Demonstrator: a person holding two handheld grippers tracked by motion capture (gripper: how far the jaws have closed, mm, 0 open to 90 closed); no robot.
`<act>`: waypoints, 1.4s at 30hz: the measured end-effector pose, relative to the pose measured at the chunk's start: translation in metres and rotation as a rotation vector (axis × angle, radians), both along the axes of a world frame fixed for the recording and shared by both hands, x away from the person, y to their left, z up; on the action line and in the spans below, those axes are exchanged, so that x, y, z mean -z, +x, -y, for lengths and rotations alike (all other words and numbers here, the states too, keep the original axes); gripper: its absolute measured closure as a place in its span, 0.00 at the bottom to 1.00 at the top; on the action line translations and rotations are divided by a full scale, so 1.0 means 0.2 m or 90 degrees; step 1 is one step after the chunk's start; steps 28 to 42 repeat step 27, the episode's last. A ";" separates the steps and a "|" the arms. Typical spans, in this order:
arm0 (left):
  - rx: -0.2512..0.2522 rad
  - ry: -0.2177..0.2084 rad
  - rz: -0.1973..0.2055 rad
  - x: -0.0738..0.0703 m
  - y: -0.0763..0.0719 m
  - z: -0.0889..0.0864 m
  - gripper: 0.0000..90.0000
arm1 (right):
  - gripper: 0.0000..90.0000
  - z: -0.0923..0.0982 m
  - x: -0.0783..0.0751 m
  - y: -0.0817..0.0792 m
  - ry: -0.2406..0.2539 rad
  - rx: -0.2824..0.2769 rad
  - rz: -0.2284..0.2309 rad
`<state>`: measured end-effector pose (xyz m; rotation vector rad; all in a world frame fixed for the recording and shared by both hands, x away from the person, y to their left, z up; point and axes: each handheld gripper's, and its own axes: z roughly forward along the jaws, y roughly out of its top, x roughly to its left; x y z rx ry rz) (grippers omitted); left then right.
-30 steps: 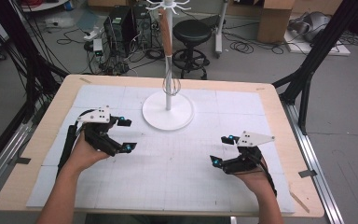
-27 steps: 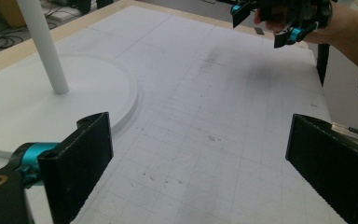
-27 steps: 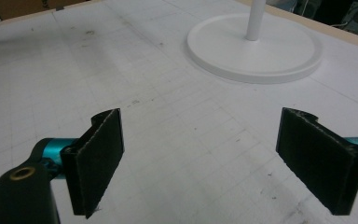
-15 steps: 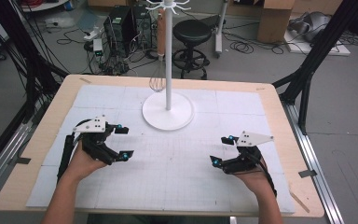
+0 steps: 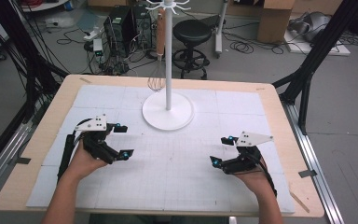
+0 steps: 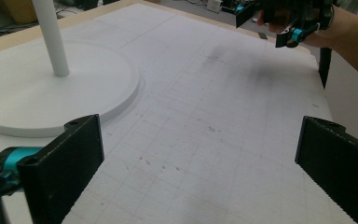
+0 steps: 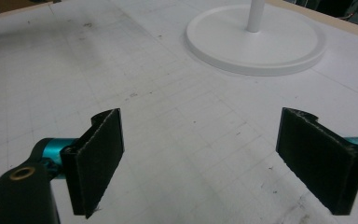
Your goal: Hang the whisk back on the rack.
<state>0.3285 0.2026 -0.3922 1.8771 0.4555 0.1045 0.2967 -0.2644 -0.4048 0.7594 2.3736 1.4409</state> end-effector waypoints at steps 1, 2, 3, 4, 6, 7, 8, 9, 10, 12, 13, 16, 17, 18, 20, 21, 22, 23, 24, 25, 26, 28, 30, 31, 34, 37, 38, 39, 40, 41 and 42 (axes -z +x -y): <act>0.000 0.000 0.001 0.00 0.00 0.00 0.02 | 0.16 0.00 0.00 0.00 0.001 0.002 -0.002; 0.003 -0.001 0.002 0.00 0.00 0.00 0.02 | 0.16 0.00 0.00 -0.01 0.000 0.001 0.000; 0.004 0.000 0.002 0.00 -0.01 0.00 0.02 | 0.16 -0.01 0.00 -0.01 0.000 0.001 0.001; 0.006 0.002 0.002 0.00 -0.01 0.00 0.02 | 0.16 -0.01 0.00 -0.01 -0.002 0.001 0.002; 0.007 0.004 0.001 0.00 -0.01 0.01 0.02 | 0.16 -0.01 0.00 -0.01 -0.005 0.002 0.001; 0.005 0.004 0.001 0.00 -0.01 0.01 0.02 | 0.16 -0.01 0.01 -0.01 -0.006 0.000 -0.001; 0.004 0.005 0.001 0.00 -0.01 0.01 0.02 | 0.16 -0.02 0.01 -0.01 -0.006 0.000 -0.001; 0.004 0.005 0.000 0.00 -0.01 0.01 0.02 | 0.16 -0.02 0.01 -0.01 -0.008 -0.002 -0.003; 0.004 0.006 0.000 0.00 -0.01 0.01 0.02 | 0.16 -0.02 0.01 -0.01 -0.007 -0.002 -0.003; 0.003 0.006 -0.001 0.00 -0.01 0.01 0.02 | 0.16 -0.01 0.01 -0.01 -0.005 -0.001 -0.002; 0.003 0.007 -0.001 0.00 -0.01 0.01 0.02 | 0.16 -0.01 0.01 -0.01 -0.004 -0.002 0.000; 0.002 0.013 -0.003 0.00 -0.01 0.01 0.02 | 0.16 -0.01 0.01 -0.01 -0.004 0.000 -0.001; 0.003 0.017 0.000 0.00 -0.01 0.02 0.02 | 0.16 -0.01 0.01 0.00 -0.002 -0.001 -0.002; 0.003 0.018 -0.001 0.01 -0.01 0.02 0.02 | 0.16 -0.01 0.01 0.00 -0.002 -0.001 -0.002; 0.006 0.023 -0.003 0.01 -0.01 0.03 0.02 | 0.16 -0.01 0.01 0.00 -0.001 -0.003 -0.004; 0.005 0.027 -0.004 0.01 -0.01 0.03 0.02 | 0.16 -0.01 0.01 0.00 -0.001 -0.002 -0.003; 0.004 0.025 -0.006 0.02 -0.01 0.03 0.02 | 0.16 -0.01 0.01 0.00 0.000 -0.003 -0.002; 0.003 0.026 -0.006 0.02 -0.01 0.03 0.02 | 0.16 0.00 0.01 -0.01 0.002 -0.002 -0.005; 0.003 0.026 -0.005 0.02 -0.01 0.03 0.02 | 0.16 0.00 0.01 0.00 0.002 -0.001 0.000; 0.003 0.025 -0.006 0.02 -0.01 0.03 0.02 | 0.16 0.00 0.00 -0.01 0.001 -0.002 0.000; 0.003 0.025 -0.005 0.02 -0.01 0.03 0.02 | 0.16 0.00 0.00 -0.01 0.003 -0.001 -0.002; 0.003 0.025 -0.003 0.01 -0.01 0.03 0.02 | 0.16 0.00 0.00 -0.01 0.001 -0.002 0.000; 0.003 0.025 -0.003 0.01 -0.01 0.03 0.02 | 0.16 0.00 0.00 -0.01 0.001 -0.002 0.000; 0.003 0.025 -0.003 0.01 -0.01 0.03 0.02 | 0.16 0.00 0.00 -0.01 0.001 -0.002 0.000; 0.003 0.025 -0.003 0.01 -0.01 0.03 0.02 | 0.16 0.00 0.00 -0.01 0.001 -0.002 0.000; 0.003 0.025 -0.003 0.01 -0.01 0.03 0.02 | 0.16 0.00 0.00 -0.01 0.001 -0.002 0.000; 0.003 0.025 -0.003 0.01 -0.01 0.03 0.02 | 0.16 0.00 0.00 -0.01 0.001 -0.002 0.000; 0.003 0.025 -0.003 0.01 -0.01 0.03 0.02 | 0.16 0.00 0.00 -0.01 0.001 -0.002 0.000; 0.003 0.025 -0.003 0.01 -0.01 0.03 0.02 | 0.16 0.00 0.00 -0.01 0.001 -0.002 0.000; 0.003 0.025 -0.003 0.01 -0.01 0.03 0.02 | 0.16 0.00 0.00 -0.01 0.001 -0.002 0.000; 0.003 0.025 -0.003 0.01 -0.01 0.03 0.02 | 0.16 0.00 0.00 -0.01 0.001 -0.002 0.000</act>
